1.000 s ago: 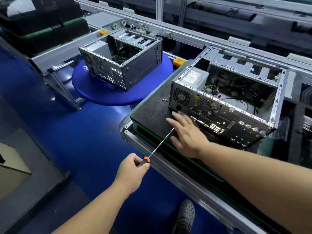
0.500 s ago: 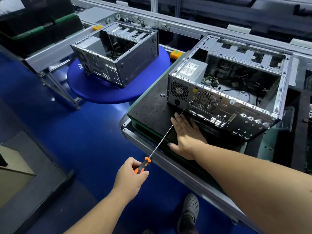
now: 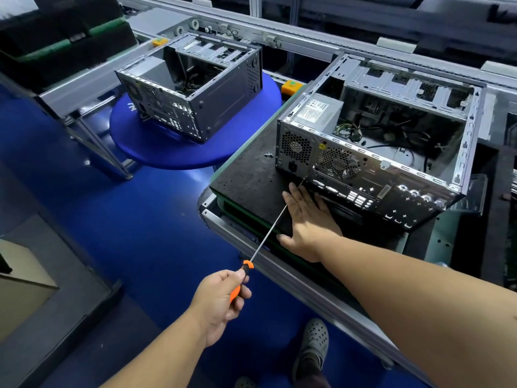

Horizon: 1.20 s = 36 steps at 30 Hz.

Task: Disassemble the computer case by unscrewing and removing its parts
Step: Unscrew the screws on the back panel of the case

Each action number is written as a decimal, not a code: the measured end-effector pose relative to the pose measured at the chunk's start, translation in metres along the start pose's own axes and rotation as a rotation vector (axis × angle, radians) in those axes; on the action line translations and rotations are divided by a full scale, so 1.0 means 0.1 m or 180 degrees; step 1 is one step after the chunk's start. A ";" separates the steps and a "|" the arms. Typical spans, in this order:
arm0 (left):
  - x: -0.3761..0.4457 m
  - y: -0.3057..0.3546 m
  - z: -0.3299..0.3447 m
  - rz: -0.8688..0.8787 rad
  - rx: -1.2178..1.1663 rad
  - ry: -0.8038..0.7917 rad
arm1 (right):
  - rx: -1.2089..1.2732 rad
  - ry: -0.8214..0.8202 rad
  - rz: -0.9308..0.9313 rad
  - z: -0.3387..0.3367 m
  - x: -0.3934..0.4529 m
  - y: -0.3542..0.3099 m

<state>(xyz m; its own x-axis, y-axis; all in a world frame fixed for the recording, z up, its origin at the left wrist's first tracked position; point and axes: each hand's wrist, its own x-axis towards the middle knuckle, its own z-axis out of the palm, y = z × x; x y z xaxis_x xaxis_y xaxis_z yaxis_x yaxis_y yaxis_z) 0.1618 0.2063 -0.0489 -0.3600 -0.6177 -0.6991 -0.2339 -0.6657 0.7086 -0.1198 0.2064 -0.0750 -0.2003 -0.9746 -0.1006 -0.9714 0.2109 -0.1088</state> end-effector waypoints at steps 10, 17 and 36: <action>0.01 -0.01 0.00 0.0741 0.1332 0.0725 | 0.0003 -0.0062 -0.0014 -0.05 -0.01 -0.01; -0.02 -0.05 0.02 0.1053 0.1872 0.1183 | 0.0008 -0.0046 -0.0012 -0.05 -0.02 -0.01; -0.11 0.06 0.07 0.0045 -0.0410 0.0401 | 0.0034 0.0000 -0.0003 -0.03 -0.02 0.00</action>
<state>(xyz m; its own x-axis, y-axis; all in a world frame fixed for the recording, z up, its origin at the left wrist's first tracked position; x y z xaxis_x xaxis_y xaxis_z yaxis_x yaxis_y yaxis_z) 0.1578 0.2122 -0.0357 -0.2447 -0.6696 -0.7013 -0.1091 -0.6997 0.7061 -0.1197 0.2080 -0.0722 -0.1993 -0.9748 -0.1004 -0.9702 0.2107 -0.1194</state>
